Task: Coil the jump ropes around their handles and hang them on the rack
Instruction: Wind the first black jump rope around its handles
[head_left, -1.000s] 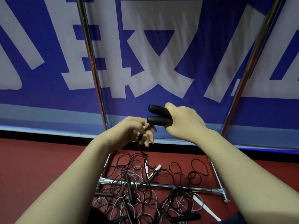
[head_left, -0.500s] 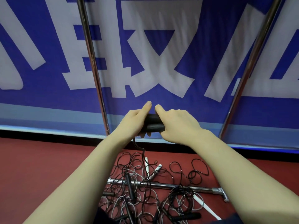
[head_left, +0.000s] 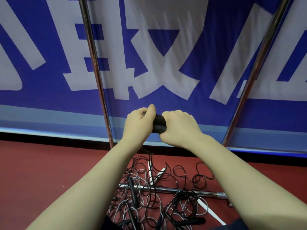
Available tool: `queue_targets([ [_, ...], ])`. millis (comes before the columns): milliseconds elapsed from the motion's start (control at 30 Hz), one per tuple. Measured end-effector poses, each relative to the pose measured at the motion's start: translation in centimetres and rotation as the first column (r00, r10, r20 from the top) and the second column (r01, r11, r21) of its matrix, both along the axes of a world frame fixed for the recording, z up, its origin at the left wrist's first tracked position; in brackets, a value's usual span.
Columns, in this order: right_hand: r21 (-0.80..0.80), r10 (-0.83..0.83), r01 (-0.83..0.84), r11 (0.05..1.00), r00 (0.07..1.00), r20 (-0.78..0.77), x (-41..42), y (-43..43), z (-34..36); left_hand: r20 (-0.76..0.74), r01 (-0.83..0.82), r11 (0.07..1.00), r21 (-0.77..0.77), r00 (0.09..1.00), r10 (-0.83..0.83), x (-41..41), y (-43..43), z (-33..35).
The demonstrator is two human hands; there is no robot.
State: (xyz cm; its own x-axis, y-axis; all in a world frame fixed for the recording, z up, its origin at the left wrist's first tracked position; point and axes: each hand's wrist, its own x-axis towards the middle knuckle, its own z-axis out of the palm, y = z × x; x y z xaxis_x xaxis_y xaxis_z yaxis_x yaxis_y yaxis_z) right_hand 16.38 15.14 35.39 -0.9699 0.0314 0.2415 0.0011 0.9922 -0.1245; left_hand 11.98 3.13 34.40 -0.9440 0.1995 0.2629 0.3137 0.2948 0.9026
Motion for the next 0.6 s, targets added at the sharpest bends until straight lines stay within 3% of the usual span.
queue_targets([
  [233, -0.02, 0.043, -0.042, 0.999, 0.998, 0.055, 0.0, 0.6, -0.4, -0.019, 0.035, 0.999, -0.034, 0.999, -0.036, -0.2, 0.0, -0.6],
  [333, 0.047, 0.036, -0.038, 0.998, 0.998, 0.048, 0.3, 1.0, 0.0, 0.006, 0.194, 0.978, -0.082, 0.981, -0.194, -0.2, -0.7, -0.3],
  [400, 0.069, 0.031, -0.033, 0.997, 0.999, 0.029, 0.4, 1.4, 0.2, 0.156, 0.368, 0.925, -0.093, 0.923, -0.351, -0.7, -1.5, 0.1],
  [467, 0.063, 0.039, -0.04, 0.997, 0.999, 0.006, 0.5, 1.5, 0.3, 0.332, 0.516, 0.856, 0.002, 0.808, -0.488, -1.8, -2.3, -0.4],
  [600, 0.029, 0.07, -0.068, 0.997, 0.997, -0.044, 0.9, 1.6, 1.0, 0.442, 0.6, 0.789, 0.132, 0.677, -0.589, -2.7, -3.0, -1.9],
])
